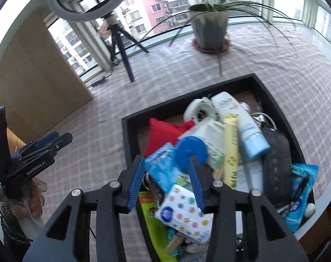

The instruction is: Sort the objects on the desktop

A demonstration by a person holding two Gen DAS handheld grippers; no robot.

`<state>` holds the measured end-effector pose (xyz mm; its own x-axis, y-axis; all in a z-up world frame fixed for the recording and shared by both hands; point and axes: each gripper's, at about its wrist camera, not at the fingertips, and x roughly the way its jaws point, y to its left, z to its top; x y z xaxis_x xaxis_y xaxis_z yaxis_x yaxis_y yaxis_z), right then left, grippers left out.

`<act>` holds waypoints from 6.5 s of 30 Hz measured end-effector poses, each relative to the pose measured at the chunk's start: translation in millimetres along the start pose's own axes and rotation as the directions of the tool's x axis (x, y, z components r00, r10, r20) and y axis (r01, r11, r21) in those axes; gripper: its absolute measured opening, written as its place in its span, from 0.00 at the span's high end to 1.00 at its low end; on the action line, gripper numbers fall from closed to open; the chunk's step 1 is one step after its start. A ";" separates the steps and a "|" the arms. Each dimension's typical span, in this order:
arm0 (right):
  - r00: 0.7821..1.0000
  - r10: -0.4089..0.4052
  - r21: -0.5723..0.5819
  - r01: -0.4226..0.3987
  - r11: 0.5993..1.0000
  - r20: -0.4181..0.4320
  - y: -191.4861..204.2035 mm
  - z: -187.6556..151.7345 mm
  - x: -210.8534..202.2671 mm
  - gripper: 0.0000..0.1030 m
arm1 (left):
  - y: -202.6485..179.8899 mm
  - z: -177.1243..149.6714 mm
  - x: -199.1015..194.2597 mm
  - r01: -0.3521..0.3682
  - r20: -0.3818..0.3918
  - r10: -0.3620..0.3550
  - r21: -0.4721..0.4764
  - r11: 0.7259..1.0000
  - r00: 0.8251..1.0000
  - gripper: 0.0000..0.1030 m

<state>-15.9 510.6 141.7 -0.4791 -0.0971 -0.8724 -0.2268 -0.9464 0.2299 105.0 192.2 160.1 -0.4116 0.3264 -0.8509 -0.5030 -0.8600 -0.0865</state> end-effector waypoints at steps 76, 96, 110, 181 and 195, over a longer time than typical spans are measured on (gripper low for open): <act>0.856 0.299 -0.098 -0.371 0.923 -0.422 238.2 -15.3 165.5 0.62 | 151.1 -100.8 44.1 0.109 -0.060 -0.126 -0.233 0.966 0.990 0.46; 0.947 0.246 -0.071 -0.266 0.961 -0.206 136.8 17.9 43.0 0.62 | 39.4 -55.1 -4.3 0.264 -0.023 -0.267 -0.098 0.960 0.963 0.47; 0.993 0.115 0.090 -0.113 0.990 -0.022 -5.3 33.5 -82.0 0.62 | -136.1 3.0 -43.4 0.434 -0.029 -0.436 0.172 0.884 0.900 0.46; 0.992 0.095 -0.285 -0.066 0.956 0.087 183.1 -111.3 -54.8 0.41 | 134.2 -161.3 -156.6 -0.221 0.086 0.261 -0.318 0.922 0.962 0.26; 0.993 0.095 -0.296 -0.073 0.953 0.062 201.4 -127.9 -38.0 0.41 | 139.7 -178.4 -156.5 -0.247 0.085 0.285 -0.311 0.918 0.955 0.26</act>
<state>65.1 284.3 166.0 -0.5505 -0.1676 -0.8179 0.0695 -0.9854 0.1551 234.7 -49.0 188.7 -0.6012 0.0995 -0.7929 -0.1239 -0.9918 -0.0305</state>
